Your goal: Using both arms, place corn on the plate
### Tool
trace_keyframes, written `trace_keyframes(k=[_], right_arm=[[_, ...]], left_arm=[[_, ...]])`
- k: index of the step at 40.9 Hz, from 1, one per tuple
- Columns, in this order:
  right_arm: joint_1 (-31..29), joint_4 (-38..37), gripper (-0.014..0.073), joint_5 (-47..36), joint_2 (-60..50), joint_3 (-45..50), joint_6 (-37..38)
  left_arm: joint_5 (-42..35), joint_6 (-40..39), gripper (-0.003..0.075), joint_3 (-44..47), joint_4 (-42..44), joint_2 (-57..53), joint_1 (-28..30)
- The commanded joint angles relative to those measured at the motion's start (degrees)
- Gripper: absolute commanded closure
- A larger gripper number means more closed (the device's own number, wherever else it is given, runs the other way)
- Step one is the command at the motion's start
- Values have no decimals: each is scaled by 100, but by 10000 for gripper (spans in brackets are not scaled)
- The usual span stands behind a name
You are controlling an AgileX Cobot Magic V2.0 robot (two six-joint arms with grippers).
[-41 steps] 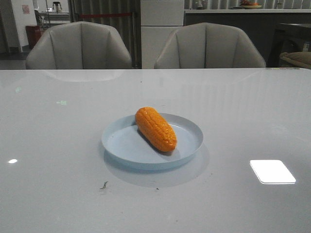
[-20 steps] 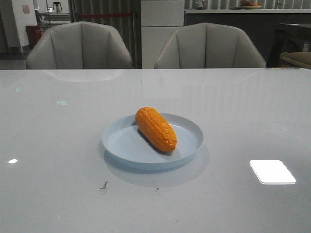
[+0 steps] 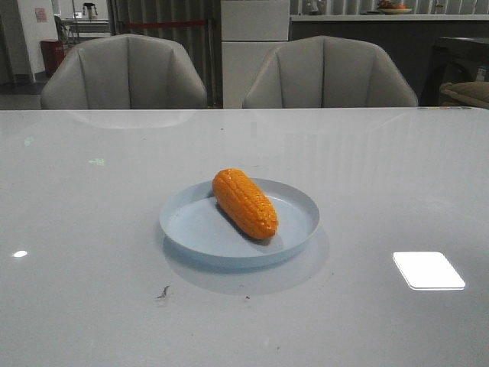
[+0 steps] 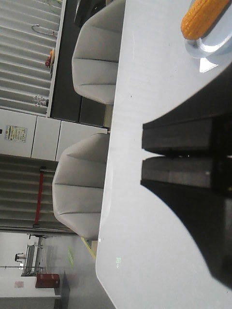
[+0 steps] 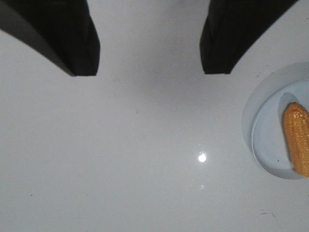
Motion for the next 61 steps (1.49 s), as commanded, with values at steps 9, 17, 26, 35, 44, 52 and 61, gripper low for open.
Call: trace_keyframes(k=[9, 17, 26, 35, 44, 52, 61], right_arm=[[-32, 11, 51, -338, -45, -167, -26], [-32, 11, 51, -338, -45, -167, -26], [-32, 11, 51, -338, -45, -167, -26], [-32, 5, 51, -333, -45, -167, -26], [-27, -192, 95, -420, -64, -167, -31], [172, -260, 358, -1311, -490, 247, -31], [317, -667, 556, -2898, -1281, 1406, -31]], left_arm=[[-447, -57, 631, 24, -83, -93, 13], [-447, -57, 631, 24, -83, -93, 13], [-447, -57, 631, 24, -83, -93, 13], [-447, -57, 631, 24, -83, -93, 13], [-447, -57, 631, 24, -83, -93, 13], [-447, -57, 631, 24, -83, -93, 13], [-447, -57, 631, 24, -83, -93, 13]])
